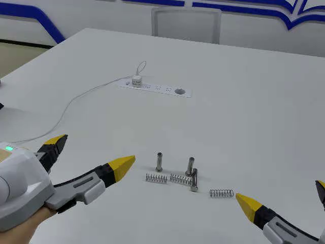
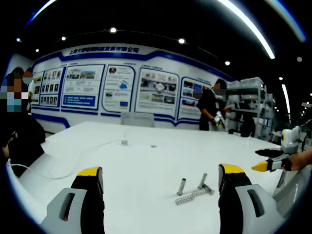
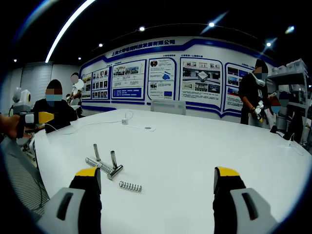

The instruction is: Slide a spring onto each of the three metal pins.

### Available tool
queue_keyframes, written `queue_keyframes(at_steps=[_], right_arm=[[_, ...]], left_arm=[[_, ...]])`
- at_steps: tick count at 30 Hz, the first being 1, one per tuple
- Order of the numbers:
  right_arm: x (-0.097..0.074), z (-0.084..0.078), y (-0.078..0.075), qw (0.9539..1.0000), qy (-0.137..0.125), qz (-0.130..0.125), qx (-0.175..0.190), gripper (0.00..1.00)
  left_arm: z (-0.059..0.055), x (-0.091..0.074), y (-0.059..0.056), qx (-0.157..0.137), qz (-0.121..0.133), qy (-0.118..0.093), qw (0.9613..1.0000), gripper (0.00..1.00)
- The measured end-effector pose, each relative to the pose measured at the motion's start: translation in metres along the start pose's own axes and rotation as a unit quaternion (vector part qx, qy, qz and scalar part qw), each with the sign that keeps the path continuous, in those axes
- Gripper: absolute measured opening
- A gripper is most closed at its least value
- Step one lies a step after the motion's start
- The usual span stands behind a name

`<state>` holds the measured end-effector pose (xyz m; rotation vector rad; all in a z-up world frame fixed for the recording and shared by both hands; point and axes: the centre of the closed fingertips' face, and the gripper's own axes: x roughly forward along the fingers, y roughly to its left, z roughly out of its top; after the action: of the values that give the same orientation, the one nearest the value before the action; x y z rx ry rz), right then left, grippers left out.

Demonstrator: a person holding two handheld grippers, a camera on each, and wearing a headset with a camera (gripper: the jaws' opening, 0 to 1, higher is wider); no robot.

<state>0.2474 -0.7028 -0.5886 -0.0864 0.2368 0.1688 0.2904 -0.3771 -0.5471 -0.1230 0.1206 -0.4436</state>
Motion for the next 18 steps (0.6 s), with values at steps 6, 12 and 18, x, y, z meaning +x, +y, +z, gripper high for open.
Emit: queue_keyframes(at_steps=[6, 12, 18], right_arm=[[0.0007, -0.0016, 0.0007, 1.0, 0.004, 0.003, 0.0, 0.97], [0.0009, -0.0029, 0.0012, 1.0, 0.007, 0.004, 0.004, 0.97], [0.0008, -0.003, 0.0005, 0.9999, 0.006, 0.004, 0.01, 0.96]], left_arm=[[-0.0007, 0.0001, -0.0015, 0.004, -0.001, 0.003, 1.0, 1.0], [-0.0038, 0.0008, -0.003, 0.011, -0.004, 0.012, 0.9999, 1.0], [-0.0046, 0.001, -0.0043, 0.019, -0.004, 0.016, 0.9997, 1.0]])
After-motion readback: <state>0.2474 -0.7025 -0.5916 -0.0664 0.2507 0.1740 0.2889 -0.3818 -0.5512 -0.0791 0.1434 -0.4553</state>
